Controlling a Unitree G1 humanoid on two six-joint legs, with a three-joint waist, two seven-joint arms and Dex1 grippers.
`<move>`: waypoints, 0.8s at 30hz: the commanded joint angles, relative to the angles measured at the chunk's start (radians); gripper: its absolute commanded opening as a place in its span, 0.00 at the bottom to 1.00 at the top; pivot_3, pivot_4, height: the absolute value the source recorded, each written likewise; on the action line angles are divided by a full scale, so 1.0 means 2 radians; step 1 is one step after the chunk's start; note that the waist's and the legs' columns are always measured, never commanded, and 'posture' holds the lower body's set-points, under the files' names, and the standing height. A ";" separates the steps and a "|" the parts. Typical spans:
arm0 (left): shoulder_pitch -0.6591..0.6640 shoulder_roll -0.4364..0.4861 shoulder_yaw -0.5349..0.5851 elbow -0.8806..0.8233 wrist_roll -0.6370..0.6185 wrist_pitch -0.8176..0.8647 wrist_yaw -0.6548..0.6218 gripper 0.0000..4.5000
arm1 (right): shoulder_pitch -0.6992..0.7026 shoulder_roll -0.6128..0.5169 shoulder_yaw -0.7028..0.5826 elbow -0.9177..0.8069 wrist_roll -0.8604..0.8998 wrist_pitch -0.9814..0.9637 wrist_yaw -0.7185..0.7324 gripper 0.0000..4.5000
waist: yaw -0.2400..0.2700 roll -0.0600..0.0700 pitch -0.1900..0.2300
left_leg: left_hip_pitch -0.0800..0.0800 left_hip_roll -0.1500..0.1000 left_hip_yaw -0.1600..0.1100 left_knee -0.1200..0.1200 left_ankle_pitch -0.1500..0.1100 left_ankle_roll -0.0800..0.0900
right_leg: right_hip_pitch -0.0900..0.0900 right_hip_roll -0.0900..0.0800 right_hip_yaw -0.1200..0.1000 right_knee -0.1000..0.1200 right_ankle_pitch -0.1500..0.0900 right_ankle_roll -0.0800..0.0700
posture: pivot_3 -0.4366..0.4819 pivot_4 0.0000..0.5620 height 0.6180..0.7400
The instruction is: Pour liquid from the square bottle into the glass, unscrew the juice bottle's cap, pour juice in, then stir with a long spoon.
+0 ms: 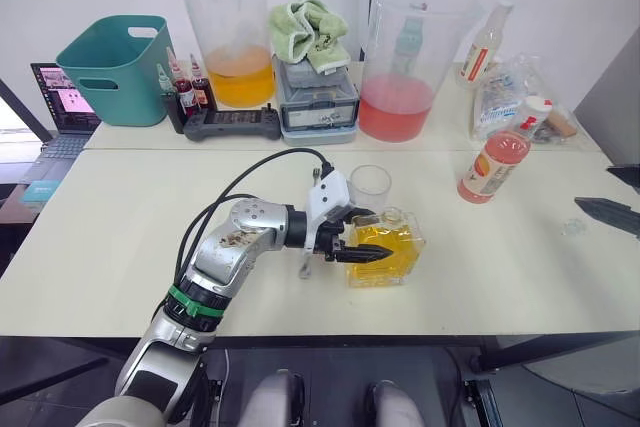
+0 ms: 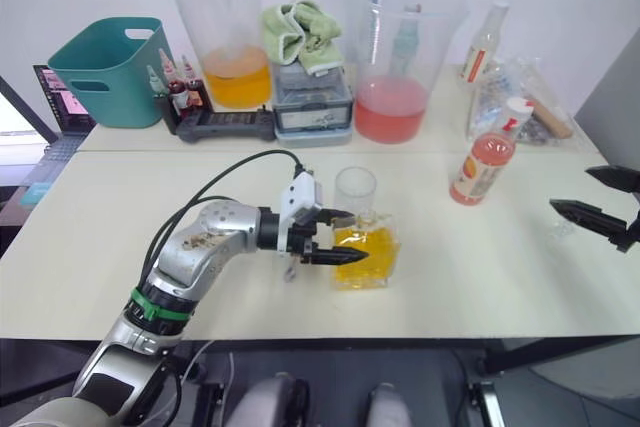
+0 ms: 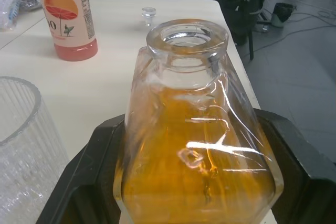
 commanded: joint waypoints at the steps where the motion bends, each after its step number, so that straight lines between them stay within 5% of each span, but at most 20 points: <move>1: -0.016 0.005 0.025 -0.027 -0.021 0.012 0.003 0.62 | 0.052 -0.016 -0.039 -0.099 0.062 0.099 0.042 1.00 | 0.001 0.000 0.000 | 0.000 0.000 0.000 0.000 0.000 0.000 | 0.000 0.000 0.000 0.000 0.000 0.000 | 0.48 0.27 0.97; 10: -0.031 0.044 0.083 -0.071 -0.063 0.076 0.031 0.62 | 0.036 0.002 -0.007 -0.185 0.130 0.174 0.036 1.00 | -0.003 0.000 0.000 | 0.000 0.000 0.000 0.000 0.000 0.000 | -0.001 0.000 0.000 0.000 0.000 0.000 | 0.48 0.27 0.97; 24: -0.054 0.169 0.170 -0.049 -0.082 0.091 0.027 0.62 | -0.051 0.021 0.093 -0.140 0.100 0.147 0.046 1.00 | -0.001 -0.001 0.001 | 0.000 0.000 0.000 0.000 0.000 0.000 | -0.001 0.000 0.000 0.000 0.000 0.000 | 0.48 0.27 0.97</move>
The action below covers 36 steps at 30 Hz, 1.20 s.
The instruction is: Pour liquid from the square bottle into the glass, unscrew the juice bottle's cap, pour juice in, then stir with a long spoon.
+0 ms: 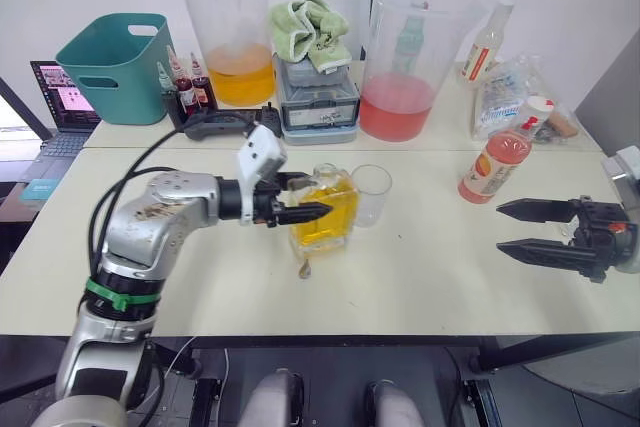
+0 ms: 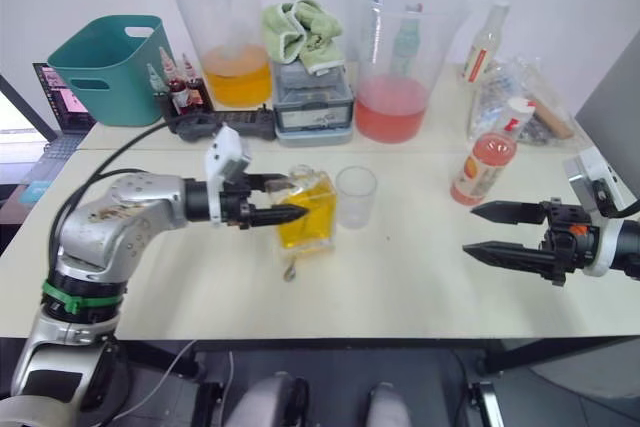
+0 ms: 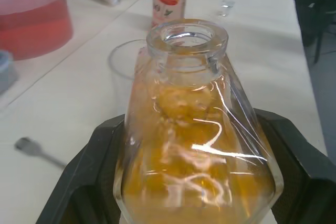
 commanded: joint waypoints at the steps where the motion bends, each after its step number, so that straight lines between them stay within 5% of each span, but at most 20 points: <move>1: -0.044 0.026 0.045 0.010 -0.007 -0.031 -0.008 0.62 | -0.019 0.000 0.003 0.005 -0.005 -0.015 0.007 1.00 | 0.001 0.000 0.000 | 0.000 0.000 0.000 0.000 0.000 0.000 | 0.000 0.000 0.000 0.000 0.000 0.000 | 0.48 0.27 0.97; 12: -0.091 0.026 0.019 0.118 0.075 -0.181 0.000 0.62 | 0.003 0.012 -0.016 -0.025 0.002 -0.007 -0.020 1.00 | 0.003 0.000 0.000 | 0.000 0.000 0.000 0.000 0.000 0.000 | 0.000 0.000 0.000 0.000 0.000 0.000 | 0.48 0.27 0.97; 17: -0.117 -0.032 -0.012 0.215 0.140 -0.311 0.034 0.62 | 0.025 0.021 -0.027 -0.056 0.006 0.000 -0.045 1.00 | 0.006 -0.001 0.000 | 0.000 -0.001 0.000 0.000 0.000 0.000 | 0.000 0.000 0.000 0.000 0.000 0.000 | 0.48 0.27 0.97; 26: -0.161 -0.102 -0.036 0.296 0.208 -0.371 0.096 0.62 | 0.070 0.035 -0.064 -0.118 0.027 0.023 -0.086 1.00 | 0.003 -0.002 0.001 | -0.002 -0.001 0.000 0.000 0.000 0.000 | -0.001 0.000 -0.001 0.000 0.001 0.001 | 0.48 0.27 0.97; 36: -0.200 -0.117 -0.083 0.338 0.297 -0.422 0.130 0.62 | 0.092 0.046 -0.083 -0.142 0.039 0.033 -0.115 1.00 | 0.003 -0.002 0.001 | -0.002 -0.001 0.000 0.000 0.000 0.000 | -0.001 0.000 -0.001 0.000 0.001 0.001 | 0.48 0.27 0.97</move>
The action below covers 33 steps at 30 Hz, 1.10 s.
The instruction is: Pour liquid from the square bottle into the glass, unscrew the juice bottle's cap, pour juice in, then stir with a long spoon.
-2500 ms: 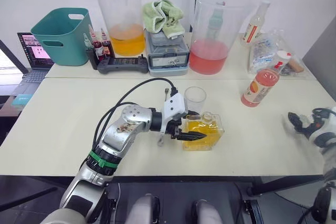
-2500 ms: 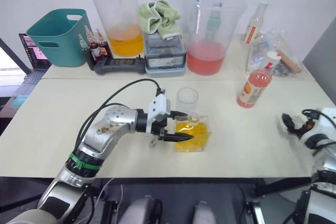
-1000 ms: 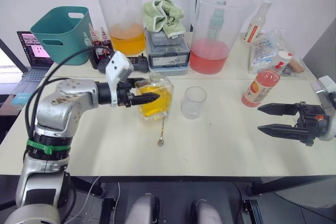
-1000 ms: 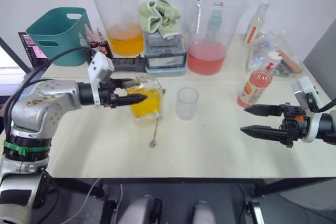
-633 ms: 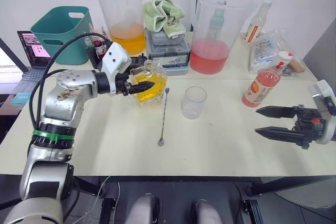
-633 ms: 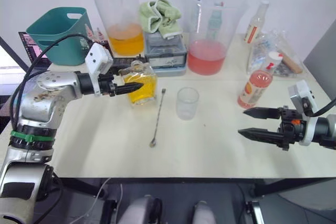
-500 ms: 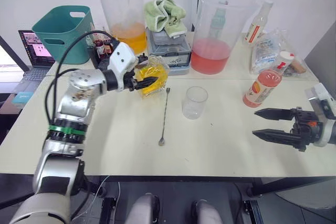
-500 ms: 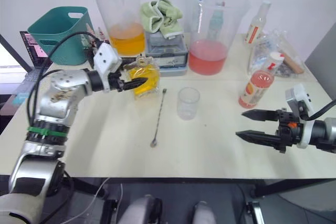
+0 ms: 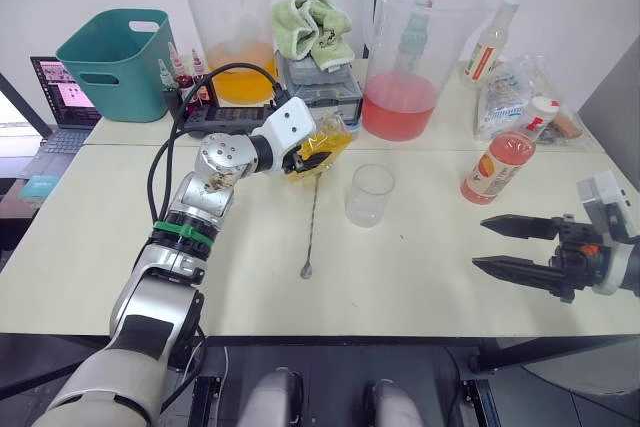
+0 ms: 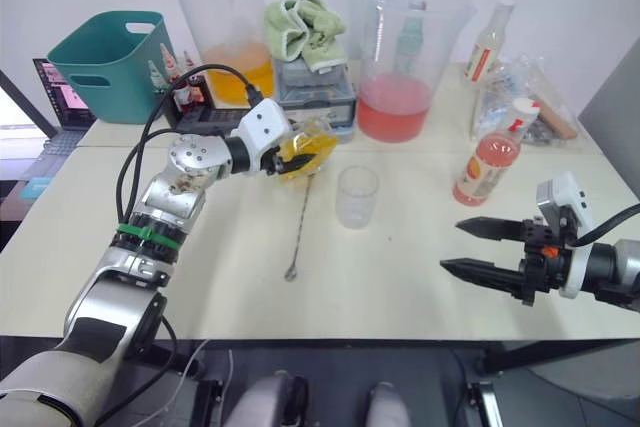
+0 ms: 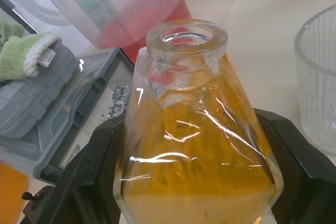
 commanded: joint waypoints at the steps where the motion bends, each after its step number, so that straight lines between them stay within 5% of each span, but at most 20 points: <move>1: -0.042 -0.001 0.004 -0.022 0.020 -0.061 0.030 0.62 | 0.003 0.003 -0.022 -0.016 0.012 -0.001 -0.008 1.00 | 0.000 0.000 0.000 | 0.000 0.000 0.000 0.000 0.000 0.000 | 0.000 0.000 0.000 0.000 0.000 0.000 | 0.48 0.27 0.97; 33: -0.024 -0.020 -0.058 -0.024 0.195 -0.181 0.182 0.62 | -0.026 0.107 0.041 -0.058 -0.017 -0.068 -0.140 1.00 | 0.000 0.000 0.000 | 0.000 0.000 0.000 0.000 0.000 0.000 | 0.000 0.000 0.000 0.001 0.000 0.000 | 0.48 0.27 0.97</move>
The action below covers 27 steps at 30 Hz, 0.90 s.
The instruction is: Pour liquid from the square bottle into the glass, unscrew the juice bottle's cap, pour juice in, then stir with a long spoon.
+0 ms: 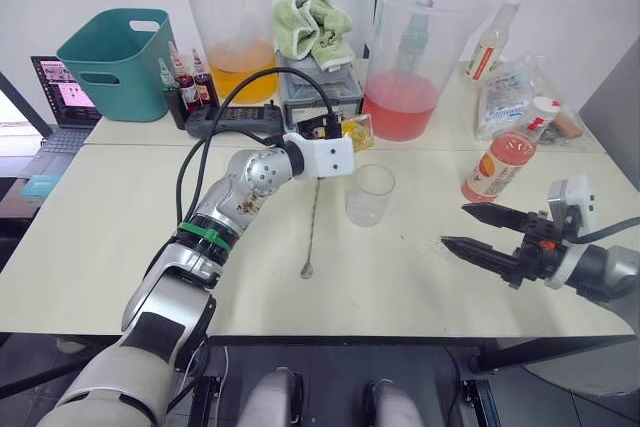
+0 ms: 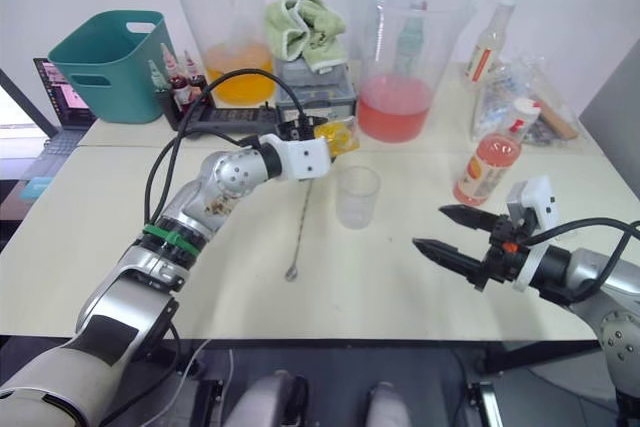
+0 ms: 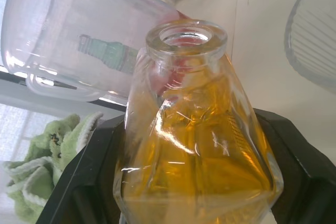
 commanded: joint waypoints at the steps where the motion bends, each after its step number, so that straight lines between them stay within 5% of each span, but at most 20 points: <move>1: -0.022 -0.001 0.015 -0.031 0.002 -0.024 0.035 0.62 | -0.007 0.004 -0.002 -0.013 -0.002 -0.017 -0.007 1.00 | 0.000 0.000 0.000 | 0.000 0.000 0.000 0.000 0.000 0.000 | 0.000 0.000 0.000 0.000 0.000 0.000 | 0.48 0.27 0.97; 27: -0.022 0.015 -0.028 -0.035 0.108 -0.076 0.112 0.62 | -0.017 0.014 0.010 -0.004 -0.015 -0.035 -0.027 1.00 | 0.000 0.000 0.000 | 0.000 0.000 0.000 0.000 0.000 0.000 | 0.000 0.000 0.000 0.000 0.000 0.000 | 0.48 0.27 0.97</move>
